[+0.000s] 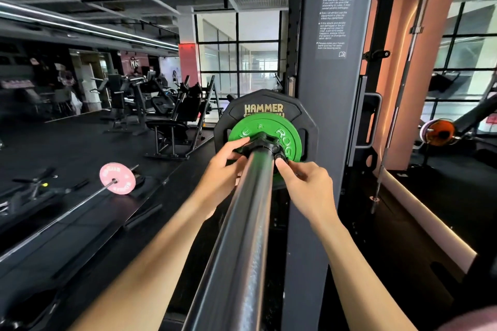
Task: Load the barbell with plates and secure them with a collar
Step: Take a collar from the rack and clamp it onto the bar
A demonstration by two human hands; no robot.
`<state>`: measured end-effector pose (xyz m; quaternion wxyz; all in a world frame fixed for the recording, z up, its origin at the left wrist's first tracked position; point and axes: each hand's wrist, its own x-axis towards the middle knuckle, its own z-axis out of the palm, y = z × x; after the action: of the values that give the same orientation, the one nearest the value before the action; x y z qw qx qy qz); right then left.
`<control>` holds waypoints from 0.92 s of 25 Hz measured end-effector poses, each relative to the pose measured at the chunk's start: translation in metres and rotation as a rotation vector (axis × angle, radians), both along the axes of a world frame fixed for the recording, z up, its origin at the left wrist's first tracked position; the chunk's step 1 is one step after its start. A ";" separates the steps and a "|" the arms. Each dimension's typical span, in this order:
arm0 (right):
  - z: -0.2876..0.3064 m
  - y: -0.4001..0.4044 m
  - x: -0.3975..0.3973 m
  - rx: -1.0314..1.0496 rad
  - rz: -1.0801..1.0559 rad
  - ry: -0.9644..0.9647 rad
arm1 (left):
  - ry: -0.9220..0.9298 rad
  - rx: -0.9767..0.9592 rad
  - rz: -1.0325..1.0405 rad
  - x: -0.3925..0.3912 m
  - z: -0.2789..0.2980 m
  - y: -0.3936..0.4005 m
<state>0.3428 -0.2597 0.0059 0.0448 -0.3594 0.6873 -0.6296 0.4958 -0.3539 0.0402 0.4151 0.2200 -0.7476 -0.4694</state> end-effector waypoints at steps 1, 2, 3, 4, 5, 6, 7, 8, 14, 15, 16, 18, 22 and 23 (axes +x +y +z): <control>0.003 0.005 0.001 0.008 0.007 0.024 | -0.014 0.019 -0.003 0.005 0.005 0.004; 0.007 0.010 0.004 -0.009 0.006 0.032 | -0.030 0.024 -0.004 0.011 0.009 0.007; 0.011 0.016 0.008 -0.038 0.003 0.033 | -0.050 0.023 0.002 0.018 0.013 0.011; 0.016 0.025 0.015 -0.068 0.001 0.028 | -0.070 0.019 0.015 0.030 0.017 0.017; 0.022 0.036 0.025 -0.094 0.001 0.028 | -0.082 0.009 0.026 0.045 0.022 0.024; 0.028 0.049 0.037 -0.118 0.003 0.033 | -0.084 -0.006 0.027 0.063 0.027 0.032; 0.035 0.064 0.050 -0.146 0.003 0.040 | -0.082 -0.022 0.023 0.082 0.031 0.041; 0.041 0.080 0.066 -0.174 0.004 0.046 | -0.078 -0.042 0.015 0.102 0.035 0.052; 0.055 0.178 0.200 -0.265 0.045 0.097 | -0.063 -0.176 -0.093 0.231 0.044 0.116; 0.057 0.188 0.222 -0.264 0.056 0.113 | -0.058 -0.195 -0.105 0.250 0.046 0.125; 0.061 0.196 0.242 -0.278 0.067 0.120 | -0.047 -0.205 -0.116 0.266 0.049 0.133; 0.072 0.201 0.275 -0.327 0.084 0.149 | -0.033 -0.209 -0.120 0.295 0.055 0.142; 0.086 0.158 0.325 -0.289 0.144 0.254 | -0.056 -0.239 -0.024 0.349 0.059 0.131; 0.086 0.140 0.337 -0.242 0.163 0.287 | -0.069 -0.238 0.022 0.363 0.059 0.121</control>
<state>0.6794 -0.1197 0.0923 -0.0463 -0.5027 0.5747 -0.6441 0.8593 -0.2325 0.0995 0.4172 0.1935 -0.8095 -0.3650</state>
